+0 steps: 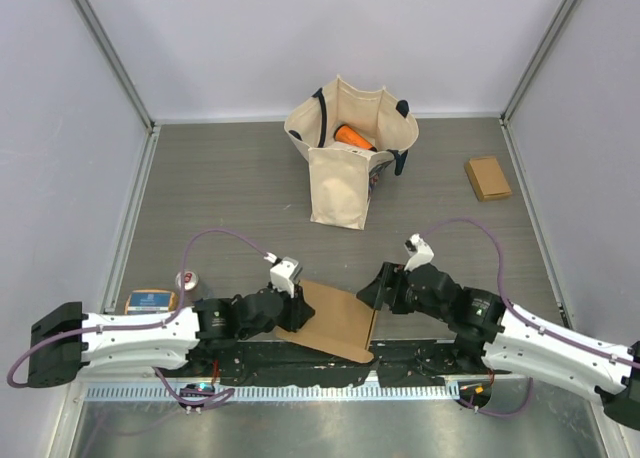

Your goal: Fold the paper box

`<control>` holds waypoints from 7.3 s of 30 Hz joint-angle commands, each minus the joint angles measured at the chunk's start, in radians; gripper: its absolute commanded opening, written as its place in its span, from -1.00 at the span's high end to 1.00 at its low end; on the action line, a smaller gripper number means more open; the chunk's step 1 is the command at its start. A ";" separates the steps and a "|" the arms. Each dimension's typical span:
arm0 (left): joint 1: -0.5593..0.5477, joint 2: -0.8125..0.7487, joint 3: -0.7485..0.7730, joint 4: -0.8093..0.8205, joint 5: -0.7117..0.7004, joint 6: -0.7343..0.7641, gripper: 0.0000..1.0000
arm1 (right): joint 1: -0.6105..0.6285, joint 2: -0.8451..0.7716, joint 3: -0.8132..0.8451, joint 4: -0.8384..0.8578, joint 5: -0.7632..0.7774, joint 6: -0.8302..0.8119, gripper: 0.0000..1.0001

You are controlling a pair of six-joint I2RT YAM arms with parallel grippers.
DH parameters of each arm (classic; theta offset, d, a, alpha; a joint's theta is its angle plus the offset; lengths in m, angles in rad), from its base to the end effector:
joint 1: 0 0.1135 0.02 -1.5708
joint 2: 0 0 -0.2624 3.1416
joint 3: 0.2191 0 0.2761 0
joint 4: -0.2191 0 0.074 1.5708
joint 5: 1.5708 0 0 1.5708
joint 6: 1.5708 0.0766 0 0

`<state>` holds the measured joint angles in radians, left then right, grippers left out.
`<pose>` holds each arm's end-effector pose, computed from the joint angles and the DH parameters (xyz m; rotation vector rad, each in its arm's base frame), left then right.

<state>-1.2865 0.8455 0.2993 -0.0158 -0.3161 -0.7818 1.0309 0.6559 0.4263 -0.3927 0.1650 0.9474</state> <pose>0.0878 -0.2156 0.1429 0.3662 2.2045 -0.8748 0.1186 0.1734 0.1835 0.0016 2.3424 0.8975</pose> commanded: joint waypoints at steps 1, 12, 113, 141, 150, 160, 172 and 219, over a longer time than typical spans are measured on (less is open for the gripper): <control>0.004 0.049 0.011 0.088 0.009 0.018 0.53 | -0.006 -0.099 -0.150 0.099 -0.139 0.192 -0.50; 0.082 0.151 -0.071 0.330 0.109 -0.026 0.49 | -0.018 0.039 -0.281 0.380 -0.173 0.274 -0.09; 0.659 0.081 0.288 -0.500 0.666 -1.129 0.74 | 0.182 0.370 0.424 -0.011 0.082 -0.987 -0.65; 0.743 0.030 0.404 -0.456 0.553 -0.863 -0.34 | 0.248 0.514 0.425 0.014 0.288 -1.119 0.35; 0.759 -0.089 0.434 -0.365 0.303 0.091 -0.27 | 0.155 0.525 0.497 -0.155 0.083 -1.093 0.40; 0.713 0.000 0.426 -0.179 0.646 0.410 -0.03 | -0.043 0.714 0.666 -0.319 -0.283 -1.147 0.39; 0.716 0.152 0.535 -0.271 0.718 0.529 0.39 | -0.084 0.797 0.726 -0.353 -0.328 -1.158 0.38; 0.730 0.290 0.577 -0.342 0.727 0.679 0.49 | -0.089 0.801 0.729 -0.345 -0.311 -1.159 0.49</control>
<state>-0.5598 1.1351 0.8505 -0.3271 0.4107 -0.1265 0.9421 1.4425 1.1263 -0.7055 -0.1482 -0.2073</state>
